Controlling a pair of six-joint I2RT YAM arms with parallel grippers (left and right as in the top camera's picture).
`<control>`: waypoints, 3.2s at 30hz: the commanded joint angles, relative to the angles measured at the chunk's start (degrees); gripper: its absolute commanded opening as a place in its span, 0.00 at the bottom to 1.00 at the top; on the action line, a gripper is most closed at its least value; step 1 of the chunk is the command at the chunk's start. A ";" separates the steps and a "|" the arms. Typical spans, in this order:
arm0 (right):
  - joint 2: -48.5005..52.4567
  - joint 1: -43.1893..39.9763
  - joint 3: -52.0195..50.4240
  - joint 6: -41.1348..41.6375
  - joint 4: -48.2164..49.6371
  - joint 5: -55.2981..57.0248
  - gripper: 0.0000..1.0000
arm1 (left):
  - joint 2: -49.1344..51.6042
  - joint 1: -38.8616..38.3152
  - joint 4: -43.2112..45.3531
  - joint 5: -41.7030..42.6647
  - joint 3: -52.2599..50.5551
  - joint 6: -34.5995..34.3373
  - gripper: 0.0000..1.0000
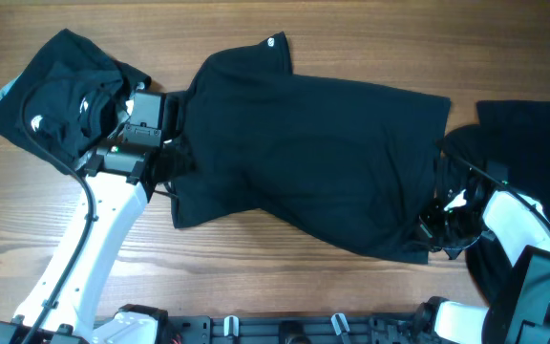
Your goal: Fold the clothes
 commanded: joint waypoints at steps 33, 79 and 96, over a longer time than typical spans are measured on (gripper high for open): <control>0.26 -6.05 7.39 -10.45 5.09 -18.36 0.11 | -1.07 0.22 -0.68 1.20 0.76 1.22 0.25; 7.04 7.45 22.73 -4.26 21.51 -4.46 0.35 | 33.81 15.15 24.30 13.33 0.68 7.21 0.04; 32.37 8.35 27.98 5.99 41.51 11.63 0.06 | 0.57 8.24 16.20 18.10 1.64 9.86 0.45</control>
